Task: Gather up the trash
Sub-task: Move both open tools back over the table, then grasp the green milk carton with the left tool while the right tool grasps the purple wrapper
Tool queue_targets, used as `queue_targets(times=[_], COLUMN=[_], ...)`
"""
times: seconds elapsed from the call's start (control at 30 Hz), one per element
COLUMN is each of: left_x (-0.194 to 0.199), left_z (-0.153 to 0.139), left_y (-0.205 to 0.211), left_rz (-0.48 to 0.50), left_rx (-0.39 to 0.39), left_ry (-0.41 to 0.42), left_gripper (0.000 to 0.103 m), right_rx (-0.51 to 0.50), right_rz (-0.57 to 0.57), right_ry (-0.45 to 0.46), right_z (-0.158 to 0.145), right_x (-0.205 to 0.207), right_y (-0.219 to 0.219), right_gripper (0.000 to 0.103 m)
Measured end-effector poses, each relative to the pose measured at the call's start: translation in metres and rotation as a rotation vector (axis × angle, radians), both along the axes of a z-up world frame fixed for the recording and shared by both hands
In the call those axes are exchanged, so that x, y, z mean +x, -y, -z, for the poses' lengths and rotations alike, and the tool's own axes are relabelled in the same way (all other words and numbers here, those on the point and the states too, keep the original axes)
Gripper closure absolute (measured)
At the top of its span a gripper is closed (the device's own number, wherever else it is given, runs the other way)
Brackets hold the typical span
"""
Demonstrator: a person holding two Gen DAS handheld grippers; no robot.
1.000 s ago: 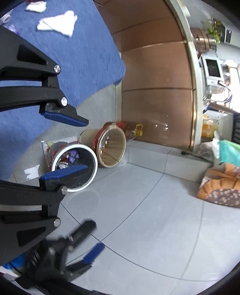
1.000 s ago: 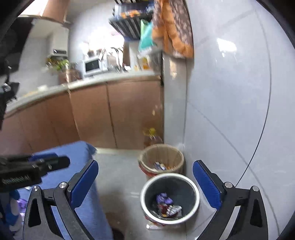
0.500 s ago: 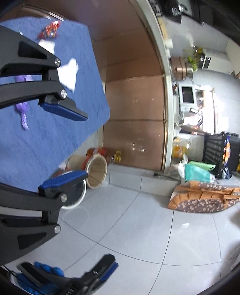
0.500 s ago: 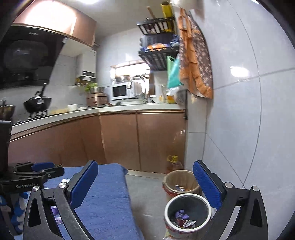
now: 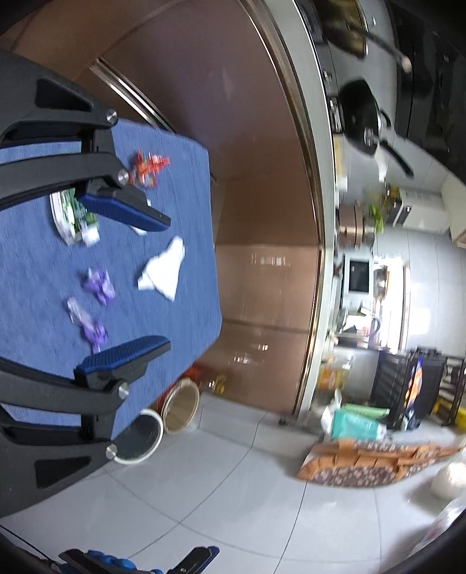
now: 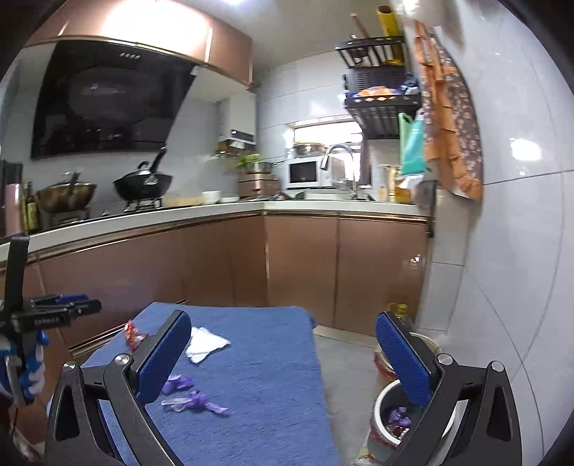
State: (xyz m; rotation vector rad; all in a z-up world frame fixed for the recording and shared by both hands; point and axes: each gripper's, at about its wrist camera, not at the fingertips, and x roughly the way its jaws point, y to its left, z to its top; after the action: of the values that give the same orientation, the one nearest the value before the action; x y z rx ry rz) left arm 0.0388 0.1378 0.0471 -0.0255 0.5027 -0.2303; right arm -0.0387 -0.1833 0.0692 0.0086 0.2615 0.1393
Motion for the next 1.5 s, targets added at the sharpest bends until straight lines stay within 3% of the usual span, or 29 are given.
queue_targets(times=[0.2, 0.57, 0.83, 1.17, 1.5], left_x=[-0.011, -0.007, 0.009, 0.036, 0.067], left_z=[0.016, 0.092, 0.142, 0.181, 0.206], left_y=[-0.039, -0.084, -0.066, -0.041, -0.042], left_rz=[-0.036, 0.027, 0.189, 0.303, 0.325], left_rx=[0.059, 0.121, 0.307, 0.528, 0.578], left_ry=[-0.006, -0.122, -0.189, -0.210, -0.270], left_gripper=[0.040, 0.039, 0.037, 0.037, 0.038], right_rx=[0.005, -0.001, -0.018, -0.034, -0.033], right_rz=[-0.060, -0.152, -0.227, -0.288, -0.329], right_ry=[-0.051, -0.230, -0.409, -0.536, -0.623], right_z=[0.013, 0.064, 0.115, 0.155, 0.187], right_x=[0.012, 0.056, 0.095, 0.128, 0.161], right_y=[-0.013, -0.057, -0.096, -0.124, -0.135], right_gripper=[0.000, 0.000, 0.000, 0.000, 0.000])
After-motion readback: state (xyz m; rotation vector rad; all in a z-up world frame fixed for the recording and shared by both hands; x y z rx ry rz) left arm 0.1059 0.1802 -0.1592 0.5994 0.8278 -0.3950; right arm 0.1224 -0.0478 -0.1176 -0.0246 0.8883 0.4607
